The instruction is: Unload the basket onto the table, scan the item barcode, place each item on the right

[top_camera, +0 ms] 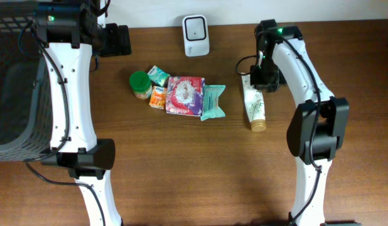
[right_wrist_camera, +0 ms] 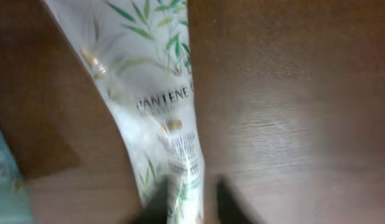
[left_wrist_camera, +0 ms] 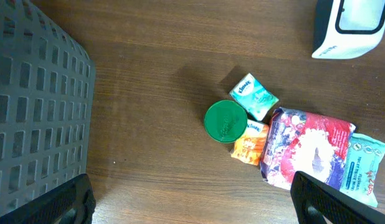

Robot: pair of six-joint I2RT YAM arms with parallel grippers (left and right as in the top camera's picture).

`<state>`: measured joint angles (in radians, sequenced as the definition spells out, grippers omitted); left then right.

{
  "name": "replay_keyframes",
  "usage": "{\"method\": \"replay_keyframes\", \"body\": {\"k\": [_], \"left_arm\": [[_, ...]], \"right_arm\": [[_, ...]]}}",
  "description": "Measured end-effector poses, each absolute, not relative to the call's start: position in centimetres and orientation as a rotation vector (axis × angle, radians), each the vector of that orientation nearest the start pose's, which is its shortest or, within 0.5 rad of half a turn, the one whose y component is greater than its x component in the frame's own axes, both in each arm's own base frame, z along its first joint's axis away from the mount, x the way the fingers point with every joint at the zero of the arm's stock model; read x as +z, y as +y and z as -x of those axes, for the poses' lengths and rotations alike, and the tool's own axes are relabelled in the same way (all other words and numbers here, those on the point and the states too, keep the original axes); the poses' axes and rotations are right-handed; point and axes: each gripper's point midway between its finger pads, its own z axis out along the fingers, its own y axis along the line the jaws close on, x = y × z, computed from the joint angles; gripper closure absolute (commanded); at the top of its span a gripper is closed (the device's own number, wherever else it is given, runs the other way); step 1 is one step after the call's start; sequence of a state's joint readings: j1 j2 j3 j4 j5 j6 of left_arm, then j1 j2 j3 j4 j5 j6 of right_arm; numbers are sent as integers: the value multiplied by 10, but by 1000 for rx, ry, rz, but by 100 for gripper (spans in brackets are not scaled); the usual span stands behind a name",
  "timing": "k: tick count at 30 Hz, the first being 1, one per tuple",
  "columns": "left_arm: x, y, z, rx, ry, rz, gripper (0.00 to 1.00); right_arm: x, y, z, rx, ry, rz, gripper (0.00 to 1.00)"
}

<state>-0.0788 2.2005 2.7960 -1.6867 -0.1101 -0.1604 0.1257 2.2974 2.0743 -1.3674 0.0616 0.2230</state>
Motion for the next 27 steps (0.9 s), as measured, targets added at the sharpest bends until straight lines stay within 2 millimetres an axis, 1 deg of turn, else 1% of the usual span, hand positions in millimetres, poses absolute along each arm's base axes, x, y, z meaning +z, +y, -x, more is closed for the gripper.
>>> {"method": "replay_keyframes", "body": {"k": [3, 4, 8, 10, 13, 18, 26, 27], "left_arm": [[297, -17, -458, 67, 2649, 144, 1], [297, -17, -458, 67, 2649, 144, 1], [297, -17, -458, 67, 2649, 144, 1], [297, -17, -458, 67, 2649, 144, 1], [297, -17, -458, 67, 2649, 144, 1], [297, -17, -458, 67, 2649, 144, 1], [297, -17, -458, 67, 2649, 144, 1], [297, -17, -458, 67, 2649, 144, 1]], "right_arm": [[43, 47, -431, -84, 3182, -148, 96], [40, 48, -431, -73, 3183, -148, 96], [37, 53, -432, -7, 3175, -149, 96], [37, 59, -432, 44, 3176, -146, 96], [37, 72, -433, 110, 3173, -122, 96], [36, 94, -431, 151, 3170, -59, 96], [30, 98, -429, 175, 3140, -52, 96], [34, 99, -424, 186, 3164, -60, 90]]}}
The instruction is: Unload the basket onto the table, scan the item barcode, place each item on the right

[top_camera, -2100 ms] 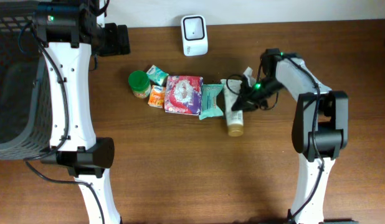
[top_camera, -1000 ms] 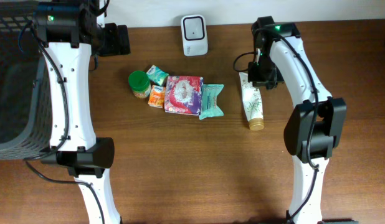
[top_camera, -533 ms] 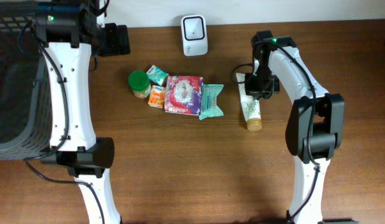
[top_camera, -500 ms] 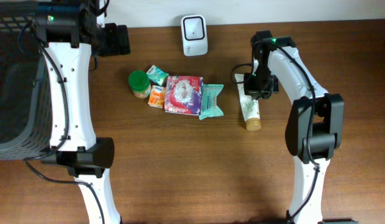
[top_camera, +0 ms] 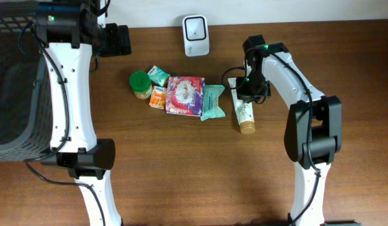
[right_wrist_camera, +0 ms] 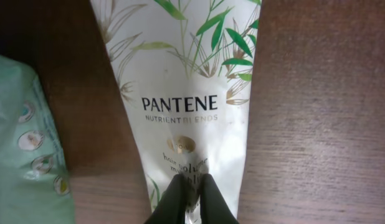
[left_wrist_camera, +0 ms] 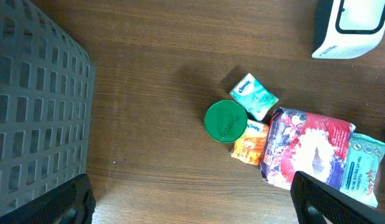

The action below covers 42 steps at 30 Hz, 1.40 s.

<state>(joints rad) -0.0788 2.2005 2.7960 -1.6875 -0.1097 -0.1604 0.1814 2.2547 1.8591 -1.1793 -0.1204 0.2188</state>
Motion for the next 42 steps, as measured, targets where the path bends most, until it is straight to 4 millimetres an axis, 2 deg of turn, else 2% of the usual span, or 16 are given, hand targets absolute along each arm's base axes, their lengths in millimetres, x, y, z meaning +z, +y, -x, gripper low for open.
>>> {"method": "replay_keyframes", "body": {"k": [1, 2, 4, 5, 7, 8, 10, 12, 15, 19, 23, 27, 29, 35, 39, 42], "left_arm": [[297, -17, -458, 67, 2649, 144, 1], [297, -17, -458, 68, 2649, 144, 1], [297, -17, -458, 67, 2649, 144, 1], [297, -17, -457, 67, 2650, 144, 1], [297, -17, -458, 67, 2648, 144, 1], [297, -17, -458, 67, 2649, 144, 1], [297, -17, -458, 67, 2649, 144, 1], [297, -17, -458, 68, 2648, 144, 1], [297, -17, -458, 67, 2649, 144, 1], [297, -17, -458, 67, 2649, 144, 1], [297, -17, -458, 67, 2648, 144, 1], [297, -17, -458, 67, 2648, 144, 1], [297, -17, -458, 67, 2649, 144, 1], [297, -17, -458, 67, 2649, 144, 1], [297, -17, -458, 67, 2649, 144, 1], [297, -17, -458, 67, 2649, 144, 1]], "right_arm": [[36, 99, -423, 187, 3176, -65, 82], [42, 99, -418, 183, 3206, -66, 69], [60, 104, -424, 198, 3200, -73, 67], [76, 106, -432, 207, 3166, -64, 73], [90, 108, -440, 216, 3131, -55, 96], [90, 107, -439, 213, 3131, -46, 96], [87, 107, -440, 207, 3133, -43, 96], [73, 106, -438, 197, 3146, -41, 96], [39, 103, -428, 179, 3184, -39, 96], [16, 106, -414, 191, 3221, -32, 96], [31, 104, -408, 175, 3260, -37, 96], [78, 102, -428, 136, 3187, -26, 96], [84, 94, -432, 69, 3170, -24, 96], [76, 69, -427, -15, 3198, -81, 96], [41, 61, -417, -14, 3238, -111, 96], [29, 65, -416, 15, 3237, -110, 96]]}}
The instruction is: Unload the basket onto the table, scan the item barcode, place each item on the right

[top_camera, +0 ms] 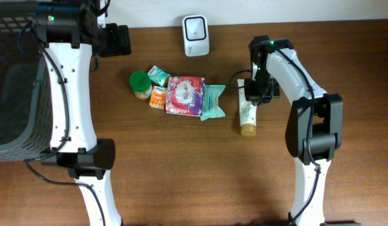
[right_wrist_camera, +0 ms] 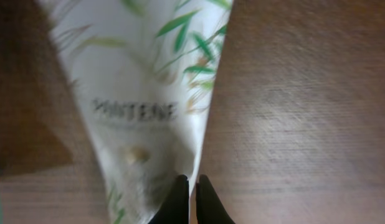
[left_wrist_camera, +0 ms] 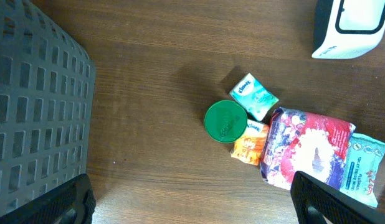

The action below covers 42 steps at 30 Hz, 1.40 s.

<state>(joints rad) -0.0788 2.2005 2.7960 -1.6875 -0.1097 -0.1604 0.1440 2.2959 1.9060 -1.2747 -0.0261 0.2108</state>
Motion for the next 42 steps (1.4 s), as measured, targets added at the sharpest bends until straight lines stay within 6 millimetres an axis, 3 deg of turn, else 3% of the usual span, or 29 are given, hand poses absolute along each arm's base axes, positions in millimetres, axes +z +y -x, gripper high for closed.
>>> {"method": "replay_keyframes", "body": {"k": [5, 6, 9, 13, 18, 25, 29, 30, 31, 34, 37, 42], "left_arm": [[297, -17, -458, 67, 2649, 144, 1], [297, -17, -457, 67, 2650, 144, 1], [297, -17, -458, 67, 2649, 144, 1], [297, -17, -458, 67, 2649, 144, 1], [297, -17, -458, 67, 2649, 144, 1], [297, -17, -458, 67, 2649, 144, 1], [297, -17, -458, 67, 2649, 144, 1], [297, -17, -458, 67, 2649, 144, 1], [297, -17, -458, 67, 2649, 144, 1], [297, -17, -458, 68, 2649, 144, 1], [297, -17, -458, 67, 2649, 144, 1], [297, -17, -458, 67, 2649, 144, 1]], "right_arm": [[25, 68, -406, 31, 3276, -108, 96], [33, 68, -402, 29, 3302, -109, 96], [65, 71, -419, 53, 3241, -105, 96], [70, 77, -421, 106, 3234, -107, 96], [63, 88, -425, 128, 3213, -72, 96], [28, 93, -415, 130, 3220, -56, 96], [29, 96, -414, 159, 3222, -57, 96], [33, 97, -412, 171, 3233, -58, 94], [41, 98, -408, 174, 3261, -65, 77], [70, 99, -421, 165, 3219, -55, 34], [76, 100, -427, 79, 3185, -8, 34], [55, 122, -415, -240, 3142, 139, 33]]}}
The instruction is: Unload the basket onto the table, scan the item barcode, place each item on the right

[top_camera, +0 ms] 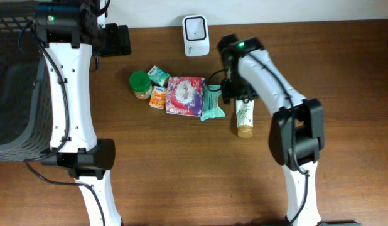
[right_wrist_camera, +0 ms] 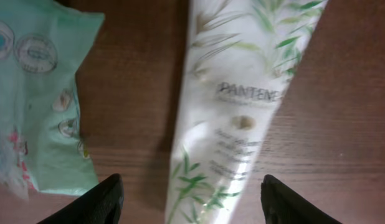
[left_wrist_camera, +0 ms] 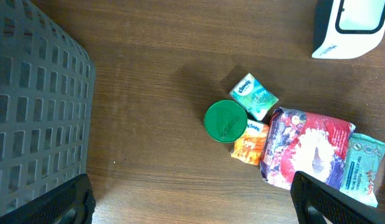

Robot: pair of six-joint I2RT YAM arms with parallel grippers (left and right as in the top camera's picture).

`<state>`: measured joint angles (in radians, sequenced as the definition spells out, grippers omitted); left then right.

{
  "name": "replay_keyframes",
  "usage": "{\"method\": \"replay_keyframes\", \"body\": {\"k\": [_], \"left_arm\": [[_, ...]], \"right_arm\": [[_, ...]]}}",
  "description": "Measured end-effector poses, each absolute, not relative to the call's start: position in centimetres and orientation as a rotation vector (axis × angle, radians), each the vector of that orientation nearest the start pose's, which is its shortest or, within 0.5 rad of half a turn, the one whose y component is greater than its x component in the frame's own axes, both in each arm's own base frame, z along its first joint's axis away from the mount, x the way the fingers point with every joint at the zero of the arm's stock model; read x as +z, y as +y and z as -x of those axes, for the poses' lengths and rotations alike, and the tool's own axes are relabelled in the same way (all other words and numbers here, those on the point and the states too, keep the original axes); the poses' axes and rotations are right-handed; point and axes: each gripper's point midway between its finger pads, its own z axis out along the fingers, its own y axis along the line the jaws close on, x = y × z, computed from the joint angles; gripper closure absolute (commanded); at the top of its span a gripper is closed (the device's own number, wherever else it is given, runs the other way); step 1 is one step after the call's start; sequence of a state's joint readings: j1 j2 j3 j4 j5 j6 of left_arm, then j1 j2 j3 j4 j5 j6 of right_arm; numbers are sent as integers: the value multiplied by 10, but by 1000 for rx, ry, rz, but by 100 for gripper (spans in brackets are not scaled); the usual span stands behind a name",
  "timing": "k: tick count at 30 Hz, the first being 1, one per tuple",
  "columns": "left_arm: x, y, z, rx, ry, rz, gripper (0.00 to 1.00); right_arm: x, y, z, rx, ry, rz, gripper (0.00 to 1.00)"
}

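A white Pantene tube with a gold cap lies flat on the table, its print side up. My right gripper stands open just above it, one black fingertip on each side and nothing clamped. The white barcode scanner stands at the table's far edge, its corner also showing in the left wrist view. High at the far left, my left gripper is open and holds nothing.
Left of the tube lie a mint wipes pack, a red and white pouch, an orange packet, a small tissue pack and a green-lidded jar. A dark mesh basket stands at the left edge.
My right gripper was shut with its tips at the tube's right edge; now it is open and straddles the tube, nearer the wipes pack. The tube lies slightly further left.
The tube first lay right of the wipes pack with my right gripper low over it. Then the shut gripper rested on it and the tube sat nearer the pack. Later the shut tips were at its edge. Now the gripper is open over it. The left arm stayed still.
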<state>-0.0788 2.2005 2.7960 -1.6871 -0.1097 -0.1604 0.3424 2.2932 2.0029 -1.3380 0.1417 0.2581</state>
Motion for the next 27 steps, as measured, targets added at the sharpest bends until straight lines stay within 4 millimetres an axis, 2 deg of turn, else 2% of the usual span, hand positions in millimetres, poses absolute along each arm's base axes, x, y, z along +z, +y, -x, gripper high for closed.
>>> {"method": "replay_keyframes", "body": {"k": [2, 5, 9, 10, 12, 15, 16, 21, 23, 25, 27], "left_arm": [[297, -17, -458, 67, 2649, 144, 1], [297, -17, -458, 67, 2649, 144, 1], [297, -17, -458, 67, 2649, 144, 1], [297, -17, -458, 67, 2649, 144, 1], [297, -17, -458, 67, 2649, 144, 1], [297, -17, -458, 67, 2649, 144, 1], [297, -17, -458, 67, 2649, 144, 1], [297, -17, -458, 67, 2649, 144, 1], [297, -17, -458, 67, 2648, 144, 1], [297, -17, -458, 67, 2649, 144, 1], [297, -17, -458, 68, 2649, 144, 1]], "right_arm": [[45, 123, -410, -386, 3110, 137, 33], [32, 111, -411, -552, 3044, 81, 34], [15, 103, -408, -643, 2999, 68, 34], [13, 103, -408, -657, 2988, 74, 39], [12, 102, -411, -669, 2963, 71, 56], [9, 100, -414, -697, 2928, 70, 67], [9, 99, -414, -717, 2916, 70, 77], [11, 93, -412, -760, 2914, 79, 87], [18, 89, -408, -734, 2969, 61, 88], [25, 88, -414, -586, 3042, 0, 88], [37, 90, -426, -349, 3104, -42, 88]]}}
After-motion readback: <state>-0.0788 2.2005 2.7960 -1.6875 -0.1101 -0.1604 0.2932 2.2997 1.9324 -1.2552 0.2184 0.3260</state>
